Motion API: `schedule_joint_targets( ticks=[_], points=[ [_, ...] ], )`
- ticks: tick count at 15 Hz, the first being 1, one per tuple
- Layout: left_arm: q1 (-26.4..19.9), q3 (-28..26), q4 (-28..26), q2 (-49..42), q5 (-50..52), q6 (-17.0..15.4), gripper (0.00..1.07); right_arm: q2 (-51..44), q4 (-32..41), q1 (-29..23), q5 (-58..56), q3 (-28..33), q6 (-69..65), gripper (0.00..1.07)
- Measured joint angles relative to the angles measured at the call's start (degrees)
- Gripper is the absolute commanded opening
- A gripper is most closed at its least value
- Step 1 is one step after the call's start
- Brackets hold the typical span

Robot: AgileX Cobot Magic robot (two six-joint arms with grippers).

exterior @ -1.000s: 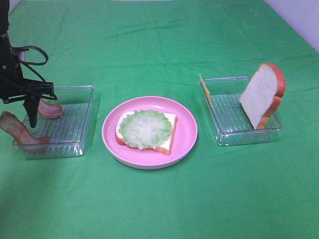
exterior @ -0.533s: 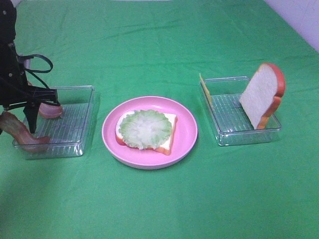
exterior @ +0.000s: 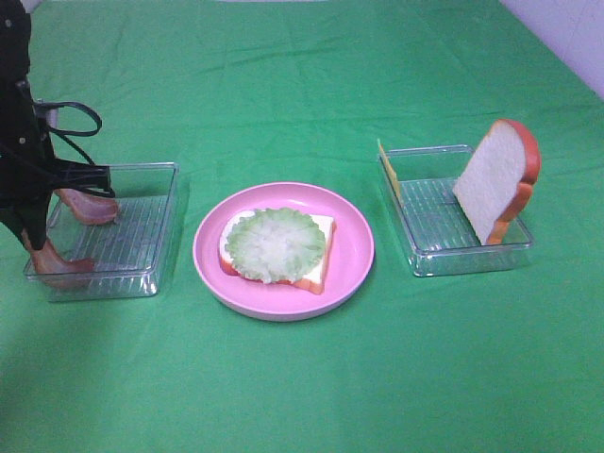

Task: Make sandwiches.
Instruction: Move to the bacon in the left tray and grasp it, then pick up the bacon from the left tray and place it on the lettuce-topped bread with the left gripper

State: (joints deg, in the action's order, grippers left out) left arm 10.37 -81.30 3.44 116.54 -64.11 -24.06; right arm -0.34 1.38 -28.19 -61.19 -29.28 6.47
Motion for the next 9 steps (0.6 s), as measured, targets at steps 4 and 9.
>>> schedule_joint_targets(
  ticks=[4,9],
  points=[
    [-0.1,0.0,-3.9,-0.9,0.6,0.5,0.00,0.0,0.0,0.0,0.0,0.0,0.0,0.80],
    [-0.1,-0.3,-15.1,-10.9,6.8,6.9,0.00,0.0,0.0,0.0,0.0,0.0,0.0,0.80]
  ],
)
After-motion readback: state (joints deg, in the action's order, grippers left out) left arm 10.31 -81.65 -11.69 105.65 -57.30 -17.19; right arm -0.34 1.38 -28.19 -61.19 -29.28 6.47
